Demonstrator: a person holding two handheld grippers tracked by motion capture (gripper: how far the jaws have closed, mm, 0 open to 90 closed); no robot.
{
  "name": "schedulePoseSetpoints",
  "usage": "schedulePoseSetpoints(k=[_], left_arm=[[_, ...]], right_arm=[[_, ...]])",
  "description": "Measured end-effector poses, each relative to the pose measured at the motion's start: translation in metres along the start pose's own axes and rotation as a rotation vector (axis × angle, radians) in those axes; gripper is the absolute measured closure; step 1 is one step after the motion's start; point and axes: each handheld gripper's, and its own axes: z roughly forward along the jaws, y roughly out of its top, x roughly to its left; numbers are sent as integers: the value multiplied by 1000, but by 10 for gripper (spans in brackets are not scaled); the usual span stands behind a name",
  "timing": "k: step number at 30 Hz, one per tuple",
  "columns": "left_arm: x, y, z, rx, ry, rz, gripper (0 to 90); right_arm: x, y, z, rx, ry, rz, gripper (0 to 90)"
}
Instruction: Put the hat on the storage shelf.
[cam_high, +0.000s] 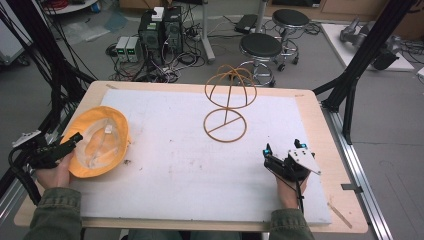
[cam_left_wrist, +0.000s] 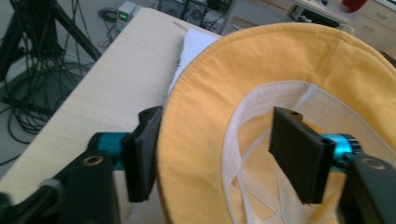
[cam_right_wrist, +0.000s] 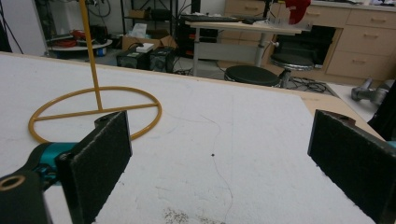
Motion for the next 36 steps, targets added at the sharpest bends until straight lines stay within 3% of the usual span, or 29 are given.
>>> schedulePoseSetpoints(k=[9,15,24,32,36], left_arm=[[0,1,-5,-18,-58,6,703],[-1,1,-8,-39,-49,3,834],[-10,1,-12,-81,-35,29,852],[-25,6,-17,-123,-81,55,855],[-39,11,-20,-151,-101,88,857]], right_arm=[[1,0,0,2,4,1,51],[1,0,0,4,6,-1,52],[1,0,0,4,7,-3,52],[1,0,0,4,7,0,52],[1,0,0,4,8,1,52]])
